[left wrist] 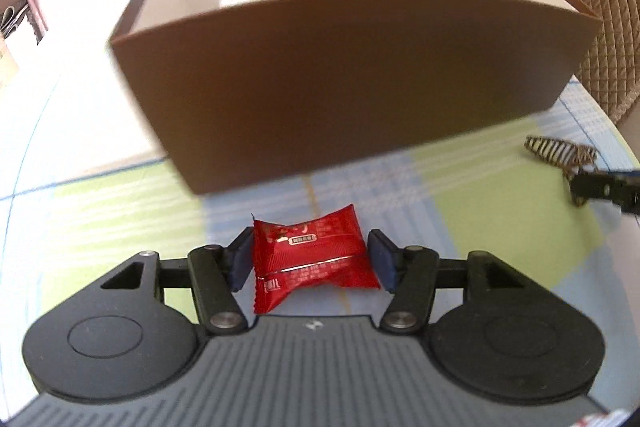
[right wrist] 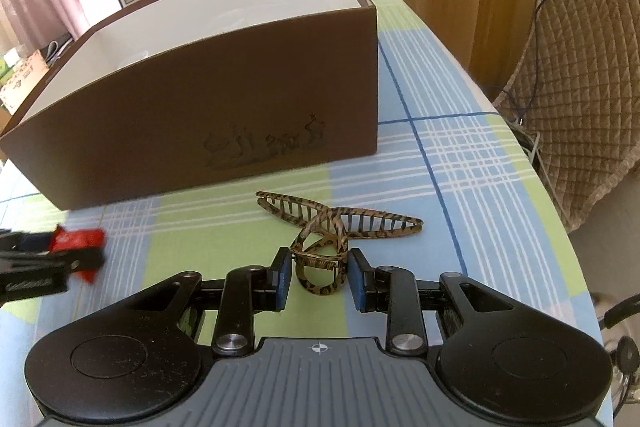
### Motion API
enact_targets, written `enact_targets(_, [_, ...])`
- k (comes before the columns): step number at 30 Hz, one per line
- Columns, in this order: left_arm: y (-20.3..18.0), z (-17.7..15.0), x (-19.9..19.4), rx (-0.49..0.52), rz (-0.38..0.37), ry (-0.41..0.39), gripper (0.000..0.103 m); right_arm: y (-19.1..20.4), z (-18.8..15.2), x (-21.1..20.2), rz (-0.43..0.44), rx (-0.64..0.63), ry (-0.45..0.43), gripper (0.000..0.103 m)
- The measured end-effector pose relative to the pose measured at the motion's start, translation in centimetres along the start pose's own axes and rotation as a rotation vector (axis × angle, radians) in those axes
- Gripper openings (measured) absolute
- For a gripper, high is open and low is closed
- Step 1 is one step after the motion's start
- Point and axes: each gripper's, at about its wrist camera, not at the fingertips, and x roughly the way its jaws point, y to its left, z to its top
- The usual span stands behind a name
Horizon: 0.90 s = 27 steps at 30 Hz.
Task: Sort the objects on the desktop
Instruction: 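Grasp the red snack packet with the left tool while the right tool grasps the striped hair clip, then lift the red packet and hair clip with both tools over the brown box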
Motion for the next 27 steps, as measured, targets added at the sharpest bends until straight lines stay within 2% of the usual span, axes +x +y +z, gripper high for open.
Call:
enact_targets(7, [2.4, -1.6, -1.5, -0.077, 0.034, 0.021, 0.055, 0.0, 0.1, 0.5, -0.008, 0.032, 0.007, 0.031])
enact_targets(12, [2.7, -1.4, -2.1, -0.081, 0.043, 0.001, 0.056, 0.5, 0.5, 1.2, -0.026, 0.028, 0.003, 0.042])
enact_targets(16, [2.7, -1.4, -2.4, -0.08, 0.041, -0.003, 0.056, 0.9, 1.0, 1.7, -0.043, 0.013, 0.0, 0.043])
enact_targets(24, [1.9, -1.6, -2.5, -0.071, 0.042, 0.0, 0.056, 1.3, 1.4, 2.5, -0.07, -0.022, -0.018, 0.042])
enact_targets(25, [1.9, -1.6, -2.5, -0.071, 0.042, 0.001, 0.056, 1.4, 1.4, 2.5, -0.073, -0.03, -0.019, 0.041])
enact_targets(27, [1.8, -1.6, -2.4, -0.072, 0.042, 0.001, 0.056, 1.5, 1.2, 2.4, -0.079, -0.054, -0.024, 0.028])
